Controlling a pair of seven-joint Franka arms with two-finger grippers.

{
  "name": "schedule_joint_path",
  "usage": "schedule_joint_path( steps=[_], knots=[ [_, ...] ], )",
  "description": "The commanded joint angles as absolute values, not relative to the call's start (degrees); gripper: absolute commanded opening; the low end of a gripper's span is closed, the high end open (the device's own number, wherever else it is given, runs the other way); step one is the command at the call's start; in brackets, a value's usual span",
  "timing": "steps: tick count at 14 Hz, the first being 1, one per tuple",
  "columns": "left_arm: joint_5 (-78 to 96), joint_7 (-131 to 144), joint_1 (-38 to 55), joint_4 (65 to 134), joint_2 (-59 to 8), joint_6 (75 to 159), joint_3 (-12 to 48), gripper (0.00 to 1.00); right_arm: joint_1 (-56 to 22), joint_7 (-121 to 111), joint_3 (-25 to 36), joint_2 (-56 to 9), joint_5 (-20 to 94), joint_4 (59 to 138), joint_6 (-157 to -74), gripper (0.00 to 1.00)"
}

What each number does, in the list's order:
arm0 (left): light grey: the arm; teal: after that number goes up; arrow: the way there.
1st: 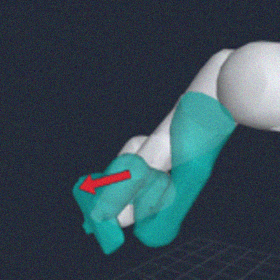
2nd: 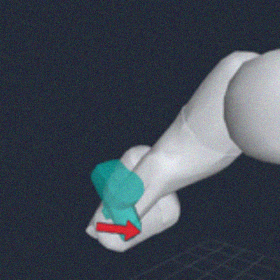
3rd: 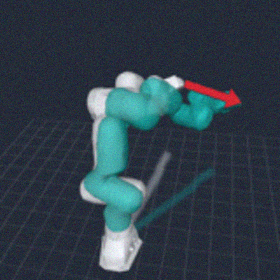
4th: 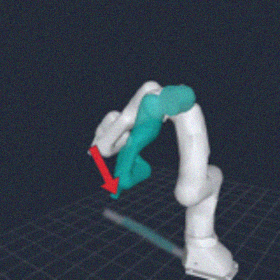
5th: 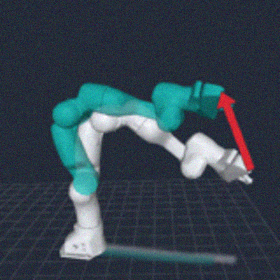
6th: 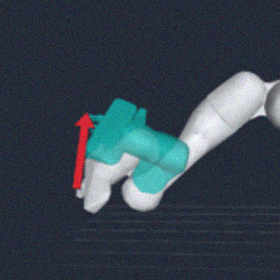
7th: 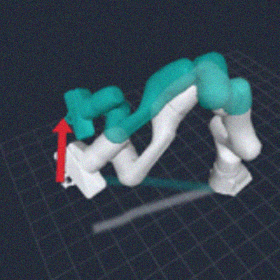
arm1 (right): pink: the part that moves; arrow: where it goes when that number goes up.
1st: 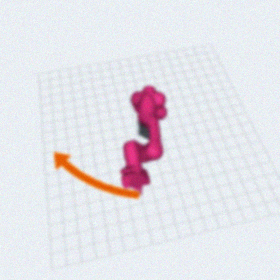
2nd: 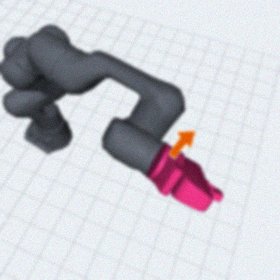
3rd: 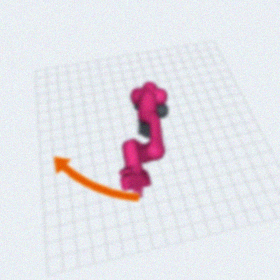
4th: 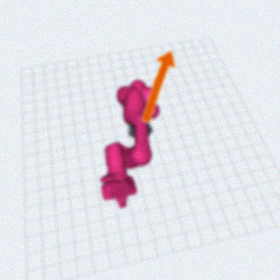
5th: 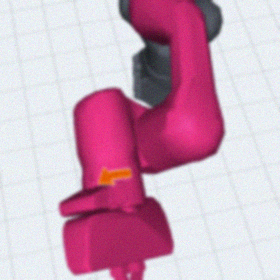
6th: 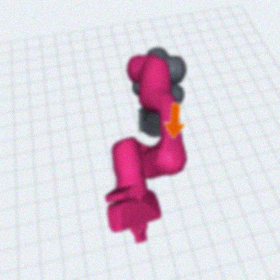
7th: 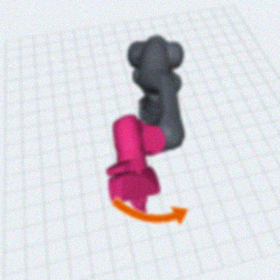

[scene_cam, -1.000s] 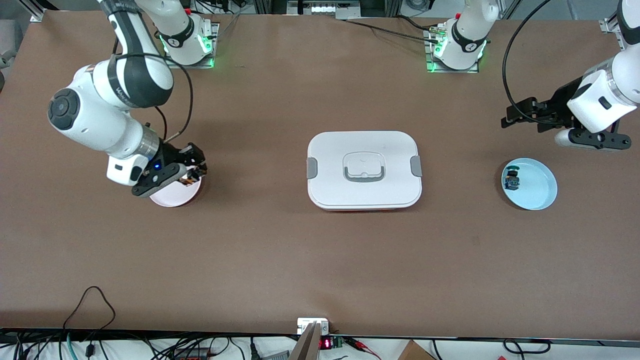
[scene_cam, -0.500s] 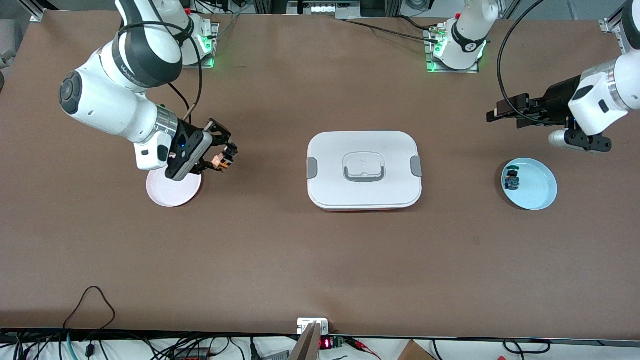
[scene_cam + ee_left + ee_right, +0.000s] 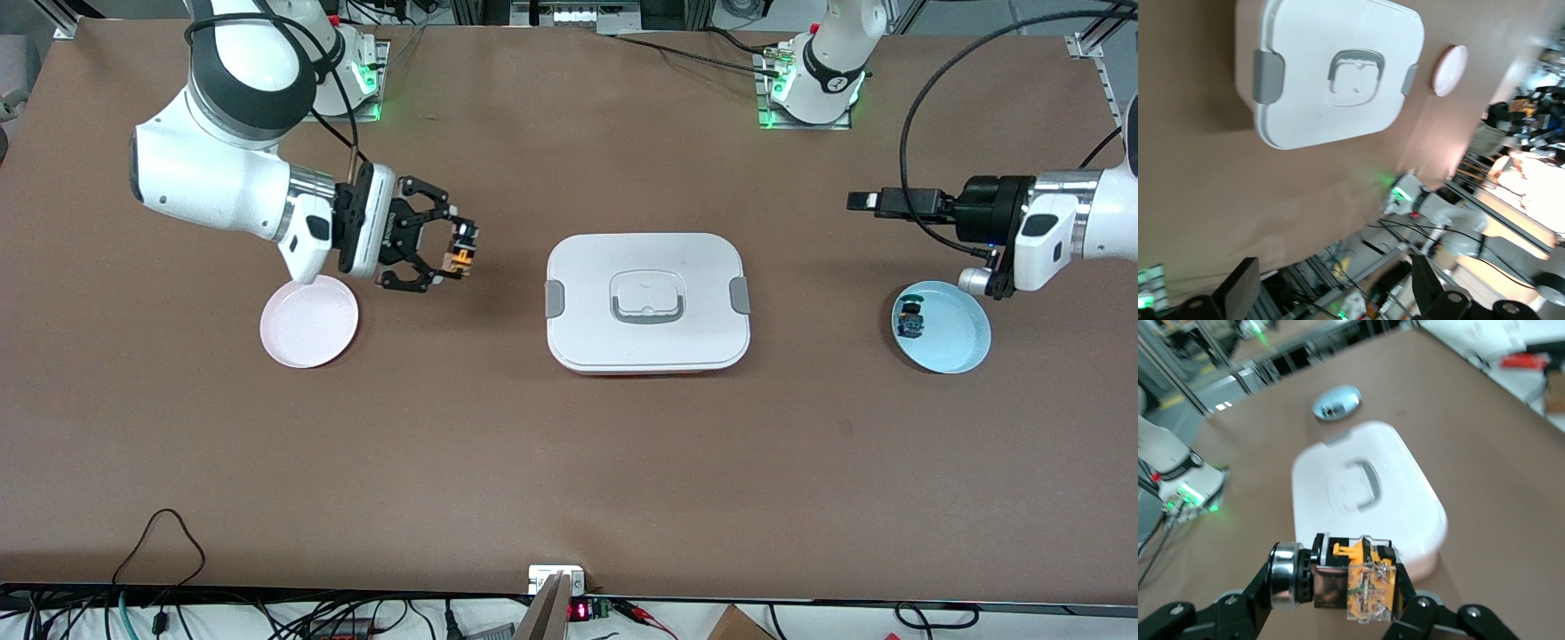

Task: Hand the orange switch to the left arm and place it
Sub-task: 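Lift the switch with the right gripper while the left gripper rises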

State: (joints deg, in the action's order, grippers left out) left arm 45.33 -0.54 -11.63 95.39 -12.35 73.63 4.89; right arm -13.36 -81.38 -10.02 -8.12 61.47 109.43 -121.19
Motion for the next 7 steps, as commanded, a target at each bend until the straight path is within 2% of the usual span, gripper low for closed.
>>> schedule_joint_path(
  steps=[1, 4, 7],
  knots=[
    [50.44, -1.41, -11.61, 94.74, -14.5, 72.5, 5.62, 1.0, -15.9, -89.53, -10.11, -8.35, 69.23, 109.34, -120.67, 0.0],
    [58.24, -7.52, -11.51, 102.36, -14.86, 79.34, 8.08, 1.0, -18.62, -97.36, -10.11, -9.4, 80.29, 109.25, -119.36, 0.0],
    [70.8, -23.25, -12.92, 112.12, -14.77, 80.77, 8.17, 1.0, -21.26, -104.92, -10.11, -10.89, 92.25, 109.16, -119.09, 0.0]
  ],
)
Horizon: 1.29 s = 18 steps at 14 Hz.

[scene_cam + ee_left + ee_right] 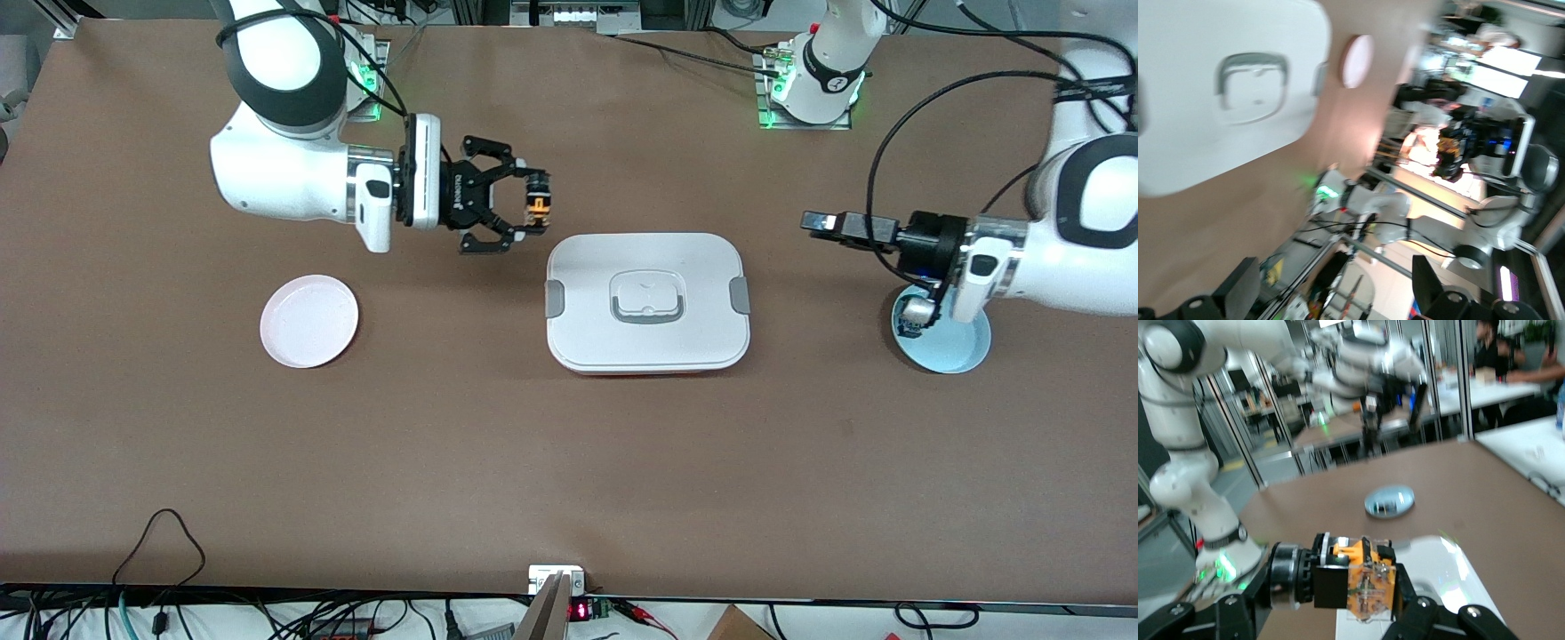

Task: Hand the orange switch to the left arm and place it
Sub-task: 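Carry the switch above the box while the left gripper approaches it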

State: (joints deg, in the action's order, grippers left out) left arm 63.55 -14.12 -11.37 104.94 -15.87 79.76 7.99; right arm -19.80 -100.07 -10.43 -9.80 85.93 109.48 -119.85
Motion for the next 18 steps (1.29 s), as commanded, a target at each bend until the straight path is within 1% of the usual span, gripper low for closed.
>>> schedule_joint_path(
  steps=[1, 4, 6, 7, 9, 11, 16, 18],
  knots=[
    [73.54, -25.9, -12.92, 114.5, -14.33, 80.77, 8.17, 1.0, -21.44, -106.42, -10.11, -11.16, 93.85, 109.25, -119.09, 0.0],
    [80.13, -27.16, -12.74, 117.86, -12.23, 81.91, 10.45, 1.0, -22.23, -108.28, -10.11, -12.04, 94.22, 109.16, -119.09, 0.0],
    [81.91, -27.25, -12.66, 118.21, -10.47, 87.25, 13.78, 1.0, -23.64, -108.28, -10.11, -13.0, 94.31, 107.94, -119.18, 0.0],
    [84.09, -27.25, -12.66, 119.17, -9.68, 91.19, 17.11, 1.0, -24.16, -108.28, -10.11, -13.79, 95.18, 106.8, -119.18, 0.0],
    [90.67, -27.33, -12.74, 122.07, -7.05, 98.05, 23.18, 1.0, -25.66, -108.54, -10.11, -15.02, 100.52, 106.52, -119.09, 0.0],
    [92.98, -27.25, -12.83, 122.43, -5.19, 104.91, 28.62, 1.0, -26.89, -109.07, -10.11, -15.73, 101.16, 106.44, -119.18, 0.0],
    [97.28, -27.07, -12.4, 122.69, -5.19, 105.64, 30.06, 1.0, -27.33, -109.42, -10.02, -16.08, 102.56, 106.17, -119.44, 0.0],
    [102.37, -27.25, -12.74, 124.36, -5.19, 105.64, 33.21, 1.0, -28.03, -109.51, -9.93, -16.43, 103.01, 106.17, -119.53, 0.0]
  ],
)
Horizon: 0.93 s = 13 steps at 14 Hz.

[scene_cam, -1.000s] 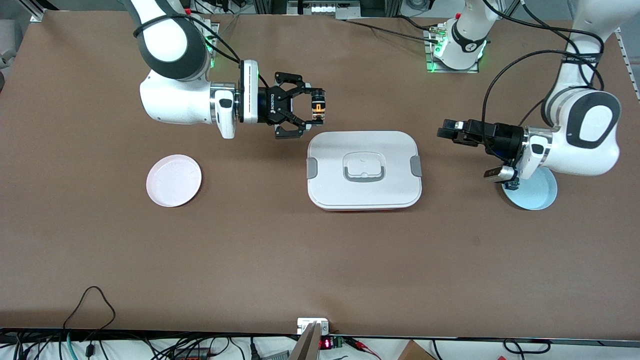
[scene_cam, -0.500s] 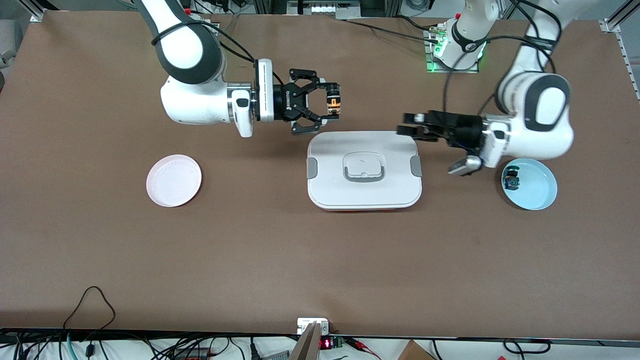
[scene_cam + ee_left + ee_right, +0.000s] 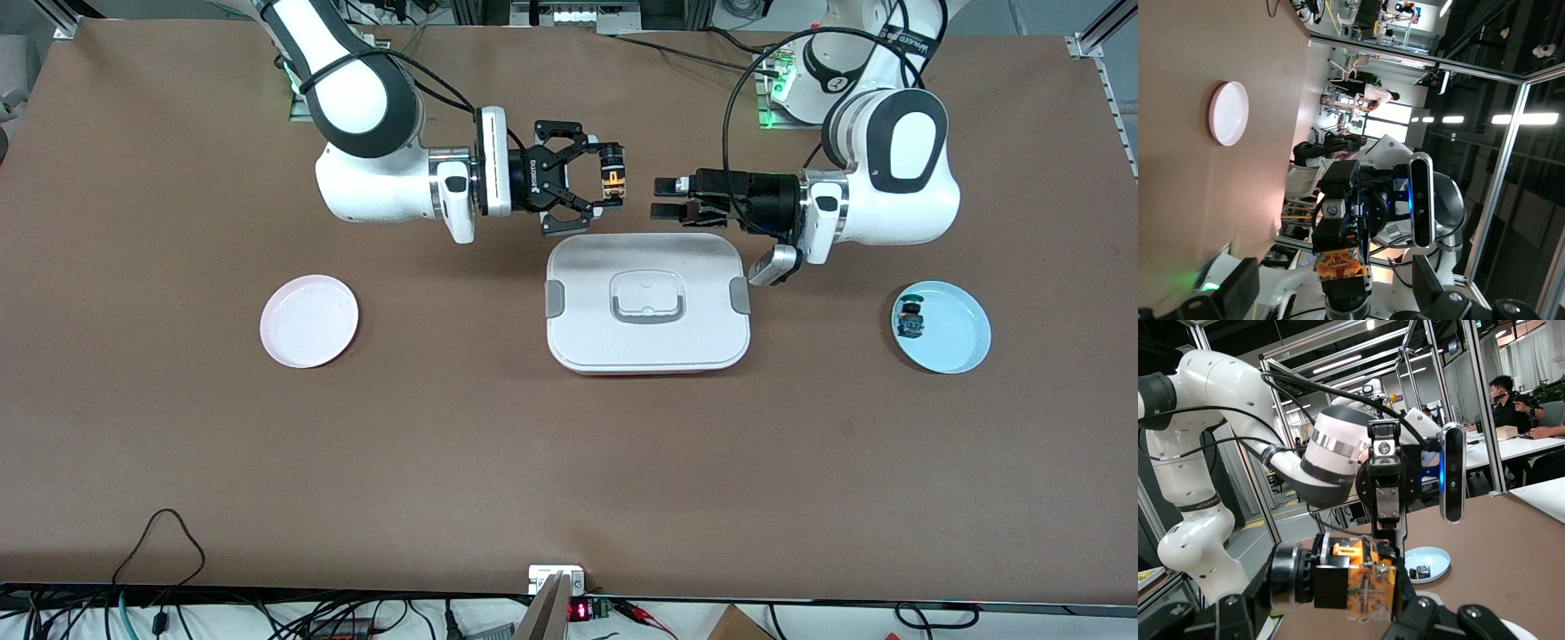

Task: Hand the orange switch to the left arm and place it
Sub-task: 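Carry the switch above the box while the left gripper approaches it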

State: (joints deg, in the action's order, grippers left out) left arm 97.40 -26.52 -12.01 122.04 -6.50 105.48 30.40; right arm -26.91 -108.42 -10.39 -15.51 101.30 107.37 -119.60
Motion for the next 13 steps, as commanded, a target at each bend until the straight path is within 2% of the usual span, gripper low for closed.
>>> schedule_joint_path(
  steps=[1, 5, 12, 13],
  knots=[
    [104.22, -27.25, -12.74, 125.41, -4.84, 105.73, 34.09, 1.0, -28.65, -109.51, -9.93, -16.52, 103.36, 106.08, -119.79, 0.0],
    [104.41, -26.46, -12.92, 126.39, -3.96, 106.17, 34.98, 1.0, -29.62, -109.51, -9.58, -16.96, 103.97, 105.47, -120.06, 0.0],
    [104.07, -19.33, -13.01, 126.39, -0.26, 105.73, 34.89, 0.85, -29.71, -109.51, -9.58, -16.96, 103.97, 105.47, -120.23, 0.0],
    [103.8, -19.42, -13.09, 126.47, -0.26, 105.73, 34.89, 0.79, -29.71, -109.51, -9.58, -16.96, 103.97, 105.47, -120.23, 0.0]
  ],
)
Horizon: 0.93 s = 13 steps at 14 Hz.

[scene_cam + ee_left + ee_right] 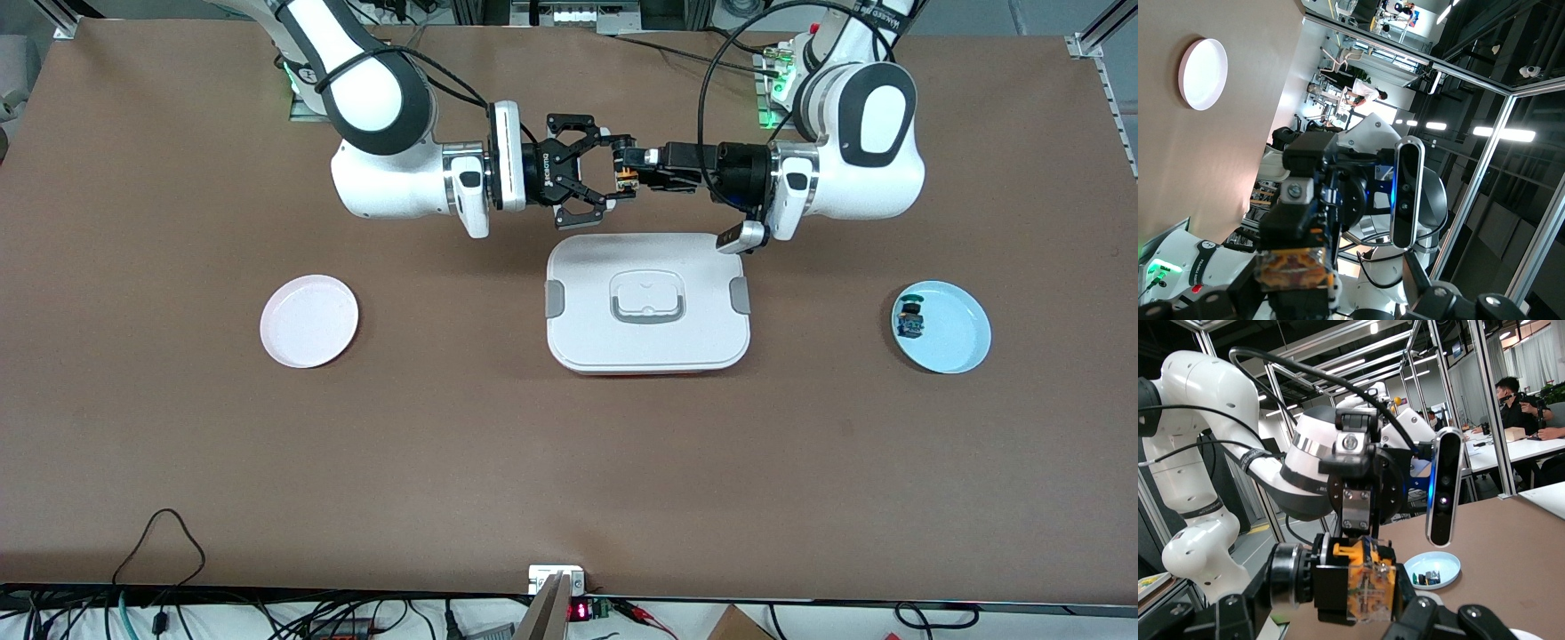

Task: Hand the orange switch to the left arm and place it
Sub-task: 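Grasp the switch with the left gripper and open the right gripper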

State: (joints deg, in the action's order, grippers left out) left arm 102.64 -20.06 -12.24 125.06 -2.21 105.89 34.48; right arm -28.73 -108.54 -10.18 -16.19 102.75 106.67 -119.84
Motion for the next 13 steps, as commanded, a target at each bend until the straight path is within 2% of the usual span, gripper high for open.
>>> schedule_joint_path(
  steps=[1, 5, 6, 7, 10, 12, 13],
  knots=[
    [103.71, -19.34, -13.18, 126.56, -0.44, 105.73, 34.81, 0.78, -29.71, -109.51, -9.58, -16.96, 103.97, 105.47, -120.23, 0.0],
    [103.71, -19.51, -13.71, 126.56, -0.79, 105.82, 34.72, 0.7, -29.71, -109.51, -9.58, -16.96, 103.97, 105.47, -120.5, 0.0],
    [103.62, -19.51, -13.71, 126.56, -0.88, 105.99, 34.72, 0.63, -29.71, -109.51, -9.58, -16.96, 103.97, 105.47, -120.5, 0.0],
    [103.71, -19.51, -13.71, 126.56, -0.88, 106.08, 34.63, 0.45, -29.79, -109.51, -9.58, -16.96, 103.97, 105.56, -120.5, 0.0],
    [103.62, -19.6, -13.71, 126.56, -0.88, 106.17, 34.72, 0.36, -29.71, -109.51, -9.58, -16.96, 103.89, 105.56, -120.5, 0.0],
    [103.62, -20.03, -13.71, 126.56, -0.88, 106.26, 34.63, 0.21, -29.71, -109.69, -9.58, -16.96, 103.89, 105.64, -120.5, 0.0],
    [103.62, -20.3, -13.71, 126.56, -0.79, 106.26, 34.63, 0.21, -29.71, -109.77, -9.58, -16.96, 103.89, 105.64, -120.5, 0.0]
  ],
)
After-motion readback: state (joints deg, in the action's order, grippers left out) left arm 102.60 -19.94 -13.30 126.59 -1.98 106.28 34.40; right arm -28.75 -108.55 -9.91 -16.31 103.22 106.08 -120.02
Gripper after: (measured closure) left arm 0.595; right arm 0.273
